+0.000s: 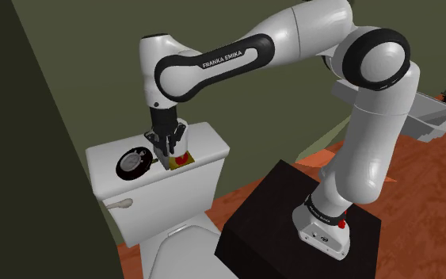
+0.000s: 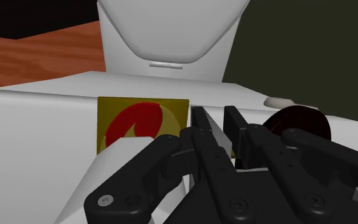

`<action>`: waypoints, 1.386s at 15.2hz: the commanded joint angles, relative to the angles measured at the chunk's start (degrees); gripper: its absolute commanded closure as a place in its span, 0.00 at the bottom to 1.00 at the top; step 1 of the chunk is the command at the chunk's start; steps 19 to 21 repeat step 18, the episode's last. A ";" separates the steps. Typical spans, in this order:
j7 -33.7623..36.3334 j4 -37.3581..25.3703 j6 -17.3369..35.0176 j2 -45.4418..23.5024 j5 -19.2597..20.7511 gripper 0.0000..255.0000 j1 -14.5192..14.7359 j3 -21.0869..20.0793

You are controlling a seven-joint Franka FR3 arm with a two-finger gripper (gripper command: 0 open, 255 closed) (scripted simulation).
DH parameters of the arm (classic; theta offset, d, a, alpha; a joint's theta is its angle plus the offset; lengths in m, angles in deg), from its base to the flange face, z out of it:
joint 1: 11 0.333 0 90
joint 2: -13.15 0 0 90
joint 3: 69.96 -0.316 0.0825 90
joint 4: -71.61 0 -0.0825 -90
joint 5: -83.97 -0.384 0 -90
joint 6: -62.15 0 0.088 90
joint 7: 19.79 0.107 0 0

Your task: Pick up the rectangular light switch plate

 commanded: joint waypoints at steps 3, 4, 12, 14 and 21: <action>-0.09 -0.71 -1.30 0.63 -0.24 1.00 -0.12 -0.06; -0.09 -1.17 -1.99 0.89 -0.34 1.00 -0.15 -0.09; 0.00 -5.17 -7.62 2.65 -0.98 1.00 -0.33 -0.31; 0.05 -6.32 -9.06 2.97 -1.10 1.00 -0.35 -0.35; 0.13 -7.62 -10.62 3.26 -1.20 1.00 -0.36 -0.39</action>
